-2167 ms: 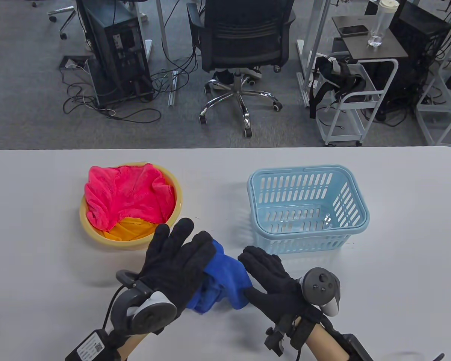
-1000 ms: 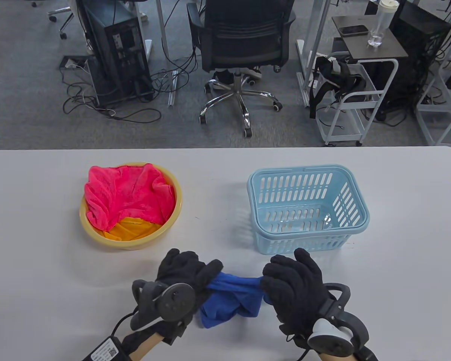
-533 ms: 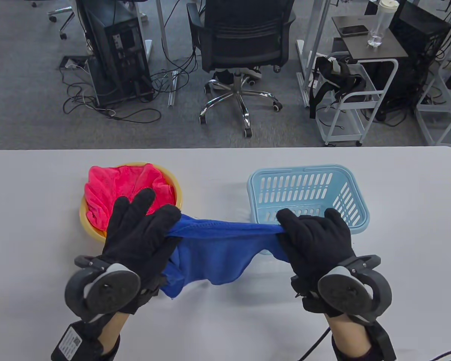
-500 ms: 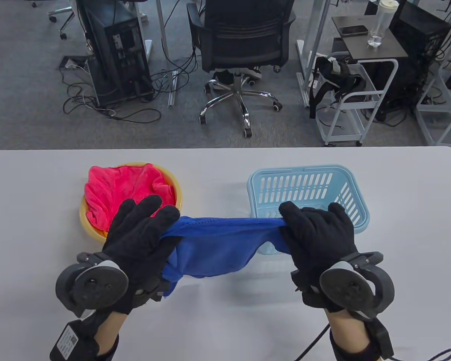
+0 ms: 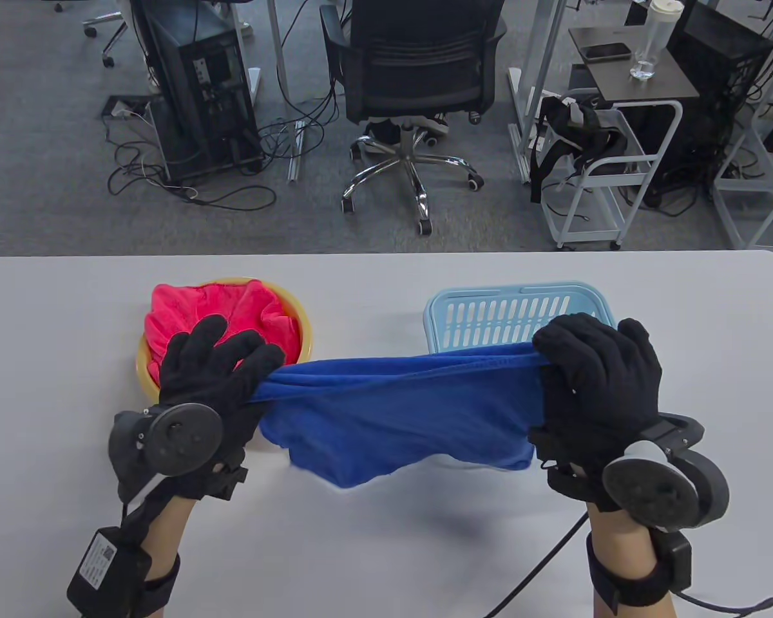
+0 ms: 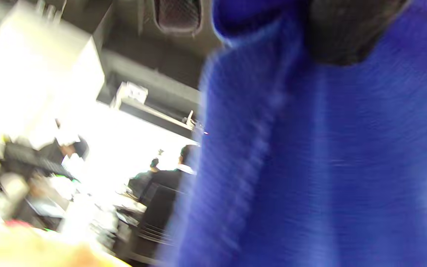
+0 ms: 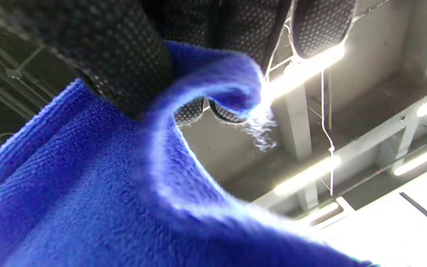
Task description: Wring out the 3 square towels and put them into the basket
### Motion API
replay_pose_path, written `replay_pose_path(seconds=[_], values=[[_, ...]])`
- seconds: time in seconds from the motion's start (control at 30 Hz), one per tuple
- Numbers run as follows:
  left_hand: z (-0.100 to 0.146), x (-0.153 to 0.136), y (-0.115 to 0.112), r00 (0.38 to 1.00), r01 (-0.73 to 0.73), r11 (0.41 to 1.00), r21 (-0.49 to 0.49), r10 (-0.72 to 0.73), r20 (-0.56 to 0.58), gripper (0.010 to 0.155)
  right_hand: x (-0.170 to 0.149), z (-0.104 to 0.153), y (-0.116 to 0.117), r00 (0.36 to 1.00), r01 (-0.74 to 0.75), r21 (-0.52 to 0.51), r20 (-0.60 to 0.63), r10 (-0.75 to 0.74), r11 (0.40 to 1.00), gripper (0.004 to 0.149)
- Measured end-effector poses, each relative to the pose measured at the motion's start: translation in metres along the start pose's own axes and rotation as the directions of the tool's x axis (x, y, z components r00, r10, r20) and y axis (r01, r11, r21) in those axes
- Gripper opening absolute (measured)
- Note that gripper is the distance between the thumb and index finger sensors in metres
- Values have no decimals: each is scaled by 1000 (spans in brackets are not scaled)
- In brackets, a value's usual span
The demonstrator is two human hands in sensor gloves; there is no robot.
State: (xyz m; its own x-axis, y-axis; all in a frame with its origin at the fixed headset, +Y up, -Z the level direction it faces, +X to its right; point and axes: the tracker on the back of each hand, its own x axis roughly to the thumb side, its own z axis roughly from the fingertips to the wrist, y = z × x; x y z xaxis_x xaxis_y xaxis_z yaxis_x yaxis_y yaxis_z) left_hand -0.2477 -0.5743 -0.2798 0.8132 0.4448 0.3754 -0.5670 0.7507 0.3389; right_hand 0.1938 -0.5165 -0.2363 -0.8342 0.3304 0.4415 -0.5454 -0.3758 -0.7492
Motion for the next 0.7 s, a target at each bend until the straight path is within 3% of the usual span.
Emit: replay_pose_path(seconds=[0.1, 0.17, 0.23, 0.3, 0.4, 0.47, 0.57, 0.7], values=[[0, -8, 7, 951, -306, 952, -3, 306, 47, 50, 1, 0, 1, 1000, -19, 14, 13, 19, 1000, 38], [3, -13, 15, 922, -386, 920, 62, 383, 54, 49, 2, -1, -2, 998, -59, 22, 15, 59, 998, 41], [5, -17, 24, 942, -336, 928, 163, 329, 71, 48, 1, -1, -5, 993, -115, 21, 19, 114, 993, 44], [5, -23, 32, 961, -274, 945, 180, 266, 67, 49, -3, -3, -8, 993, -118, 65, 7, 118, 991, 40], [2, -26, 34, 965, -260, 963, 73, 256, 62, 55, -10, -4, -11, 999, 21, 89, -36, -18, 996, 38], [-1, -26, 34, 948, -297, 953, -62, 302, 102, 57, -18, -5, -12, 992, 103, 98, -76, -96, 990, 38], [-3, -27, 34, 943, -316, 940, -132, 327, 70, 52, -29, -6, -8, 987, 126, 181, -126, -104, 975, 41], [-1, -29, 36, 988, -155, 987, 36, 156, -15, 46, -41, -7, -2, 968, 219, 189, -163, -190, 957, 40]])
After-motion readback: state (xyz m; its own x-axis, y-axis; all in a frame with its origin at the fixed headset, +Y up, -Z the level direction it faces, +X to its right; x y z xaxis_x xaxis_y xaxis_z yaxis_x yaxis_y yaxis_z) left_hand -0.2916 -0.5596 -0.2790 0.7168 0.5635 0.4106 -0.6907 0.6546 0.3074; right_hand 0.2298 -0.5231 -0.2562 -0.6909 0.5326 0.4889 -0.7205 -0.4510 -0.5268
